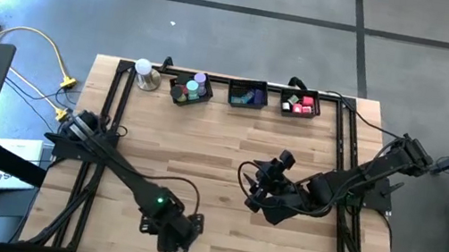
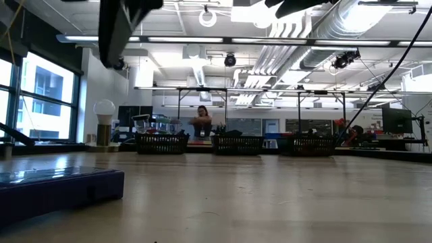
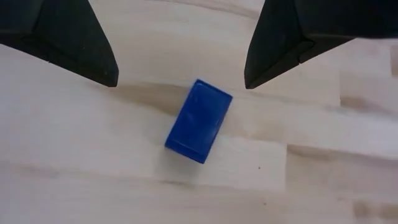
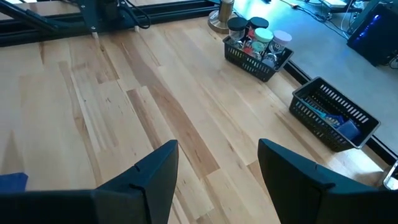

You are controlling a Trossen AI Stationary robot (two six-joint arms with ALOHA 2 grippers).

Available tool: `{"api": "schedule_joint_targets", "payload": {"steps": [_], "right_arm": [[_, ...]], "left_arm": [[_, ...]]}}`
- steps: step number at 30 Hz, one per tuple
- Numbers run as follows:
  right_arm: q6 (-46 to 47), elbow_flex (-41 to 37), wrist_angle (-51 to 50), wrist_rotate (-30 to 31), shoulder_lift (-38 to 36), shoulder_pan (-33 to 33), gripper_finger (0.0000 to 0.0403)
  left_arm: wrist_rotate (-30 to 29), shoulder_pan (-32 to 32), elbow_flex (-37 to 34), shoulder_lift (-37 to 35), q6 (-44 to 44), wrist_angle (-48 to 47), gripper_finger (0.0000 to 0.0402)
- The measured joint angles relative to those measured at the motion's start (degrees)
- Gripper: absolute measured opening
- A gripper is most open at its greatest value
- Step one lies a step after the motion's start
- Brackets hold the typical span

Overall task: Pick & Place Office items
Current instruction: Put the purple digital clock into the middle black bin

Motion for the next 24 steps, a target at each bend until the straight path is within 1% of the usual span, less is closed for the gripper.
{"api": "schedule_joint_targets", "payload": {"steps": [4,9,15,20,24], "right_arm": [[0.05,0.00,0.08,-0.02,0.00,0.00,0.0210],[1.11,0.00,0.01,-0.02,0.00,0.00,0.0210],[1.16,0.00,-0.05,-0.02,0.00,0.00,0.0210],[1.16,0.00,0.00,-0.37,0.00,0.00,0.0210],[1.17,0.00,0.85,-0.37,0.00,-0.07,0.0210]], "left_arm": [[1.00,1.71,0.02,2.08,6.39,1.53,0.0342],[5.04,3.26,0.02,4.80,11.07,4.31,0.0342],[5.11,3.35,0.02,7.79,11.91,4.82,0.0342],[5.13,2.08,0.02,7.79,15.74,6.32,0.0342],[6.34,1.57,0.04,8.30,16.61,6.82,0.0342]]}}
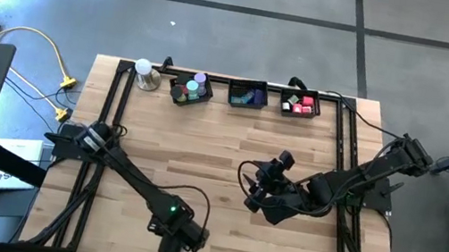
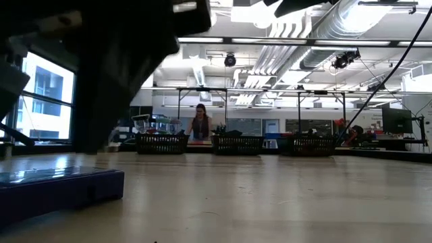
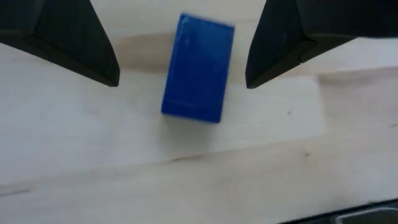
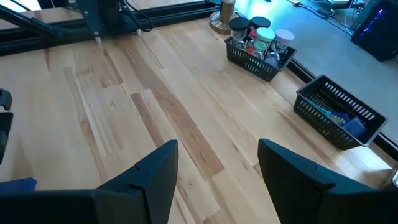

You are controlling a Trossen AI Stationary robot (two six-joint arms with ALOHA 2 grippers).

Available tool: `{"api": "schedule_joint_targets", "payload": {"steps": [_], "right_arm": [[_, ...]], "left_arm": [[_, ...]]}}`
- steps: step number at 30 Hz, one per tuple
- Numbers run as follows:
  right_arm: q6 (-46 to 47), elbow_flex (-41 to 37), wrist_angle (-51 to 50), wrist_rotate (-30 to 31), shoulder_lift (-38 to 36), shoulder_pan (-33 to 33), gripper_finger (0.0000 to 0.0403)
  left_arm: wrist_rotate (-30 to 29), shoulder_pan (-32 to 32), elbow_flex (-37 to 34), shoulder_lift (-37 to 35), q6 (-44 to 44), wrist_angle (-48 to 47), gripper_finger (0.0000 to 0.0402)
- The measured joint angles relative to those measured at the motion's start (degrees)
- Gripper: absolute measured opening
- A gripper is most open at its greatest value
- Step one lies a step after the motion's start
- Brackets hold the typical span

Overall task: Pick & Place Office items
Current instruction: Put the purple digital clock into the middle black bin

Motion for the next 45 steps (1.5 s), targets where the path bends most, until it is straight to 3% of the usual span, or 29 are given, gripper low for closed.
{"api": "schedule_joint_targets", "payload": {"steps": [12,20,41,45], "right_arm": [[0.37,0.04,1.35,-0.28,0.00,-0.11,0.0210],[0.43,0.04,1.37,-1.41,0.00,-0.11,0.0210],[0.43,0.04,1.75,-2.71,0.00,0.01,0.0210],[0.43,0.04,1.85,-2.86,0.00,0.02,0.0210]], "left_arm": [[1.69,2.24,0.05,1.35,-0.81,-0.59,0.0342],[6.14,2.80,0.09,2.41,-0.44,1.18,0.0342],[5.78,2.10,0.07,2.41,-2.81,0.59,0.0342],[5.90,2.15,0.07,2.69,-3.83,0.58,0.0324]]}}
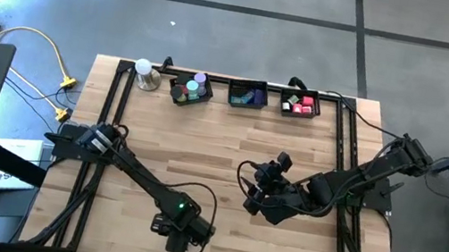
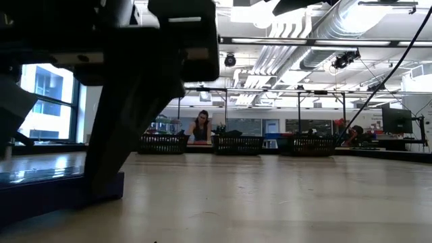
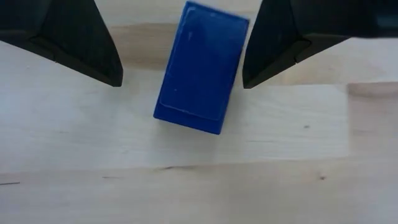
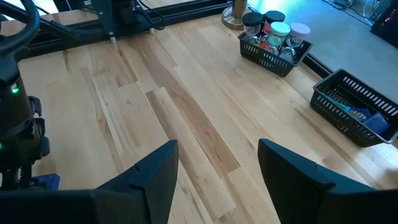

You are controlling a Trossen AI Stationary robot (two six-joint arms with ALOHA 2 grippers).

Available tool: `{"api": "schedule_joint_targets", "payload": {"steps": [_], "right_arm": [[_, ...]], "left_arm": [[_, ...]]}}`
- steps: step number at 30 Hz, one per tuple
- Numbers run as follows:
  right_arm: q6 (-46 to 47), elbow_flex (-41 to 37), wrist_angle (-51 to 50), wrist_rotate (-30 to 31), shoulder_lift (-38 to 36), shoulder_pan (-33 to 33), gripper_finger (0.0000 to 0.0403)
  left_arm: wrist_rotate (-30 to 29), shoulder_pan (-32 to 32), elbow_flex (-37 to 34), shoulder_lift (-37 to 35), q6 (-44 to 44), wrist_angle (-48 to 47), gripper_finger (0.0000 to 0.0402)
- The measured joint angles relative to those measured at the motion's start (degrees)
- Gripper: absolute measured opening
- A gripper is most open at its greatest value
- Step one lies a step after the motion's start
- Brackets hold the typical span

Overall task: Pick & Place Office items
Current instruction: Put the purple digital clock into the middle black bin

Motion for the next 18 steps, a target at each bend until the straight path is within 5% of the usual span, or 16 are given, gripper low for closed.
{"api": "schedule_joint_targets", "payload": {"steps": [18], "right_arm": [[0.00,-0.02,0.50,0.00,0.00,0.00,0.0210]], "left_arm": [[2.72,0.64,-0.09,0.59,-1.95,-1.82,0.0162]]}}
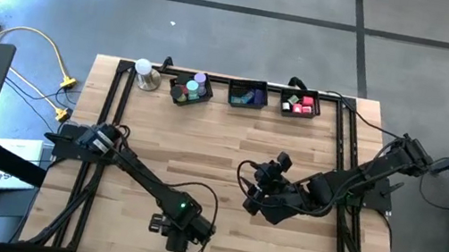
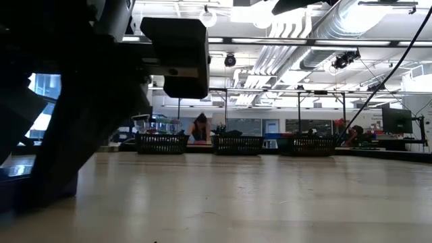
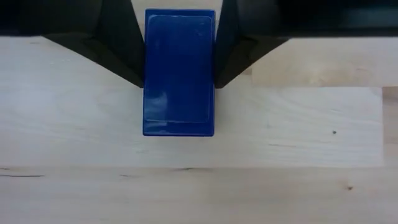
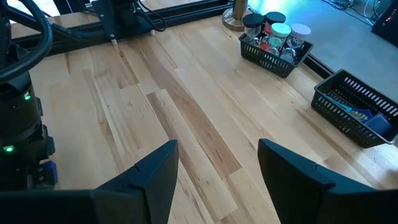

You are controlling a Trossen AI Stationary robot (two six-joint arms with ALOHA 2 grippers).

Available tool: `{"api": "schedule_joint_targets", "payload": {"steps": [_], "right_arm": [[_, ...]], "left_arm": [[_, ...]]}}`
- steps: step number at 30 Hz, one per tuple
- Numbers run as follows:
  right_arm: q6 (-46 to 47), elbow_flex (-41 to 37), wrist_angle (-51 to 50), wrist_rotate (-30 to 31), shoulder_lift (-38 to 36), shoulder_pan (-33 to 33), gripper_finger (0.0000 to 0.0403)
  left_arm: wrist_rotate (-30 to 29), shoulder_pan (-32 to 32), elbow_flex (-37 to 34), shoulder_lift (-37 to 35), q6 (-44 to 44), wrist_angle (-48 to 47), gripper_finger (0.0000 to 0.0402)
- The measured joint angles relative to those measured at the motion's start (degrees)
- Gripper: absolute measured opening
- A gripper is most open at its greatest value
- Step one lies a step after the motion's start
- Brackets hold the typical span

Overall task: Pick & Place Office items
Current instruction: Put the purple digital clock into the middle black bin

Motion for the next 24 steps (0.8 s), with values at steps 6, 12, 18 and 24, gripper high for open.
{"api": "schedule_joint_targets", "payload": {"steps": [6,12,18,24], "right_arm": [[-0.04,0.00,-0.01,-0.02,0.00,0.00,0.0210],[-0.13,0.00,-0.15,0.00,0.00,0.00,0.0210],[-0.63,-0.02,-0.28,0.00,0.00,0.00,0.0210],[-0.66,-0.02,-0.30,0.00,0.00,0.03,0.0210]], "left_arm": [[1.05,0.70,0.02,-0.09,-0.15,-1.17,0.0142],[0.95,0.97,0.02,-0.94,-0.69,-2.82,0.0142],[-2.41,1.70,0.04,-4.01,-3.70,-4.58,0.0142],[-4.77,3.40,0.07,-10.12,-5.99,-9.51,0.0152]]}}
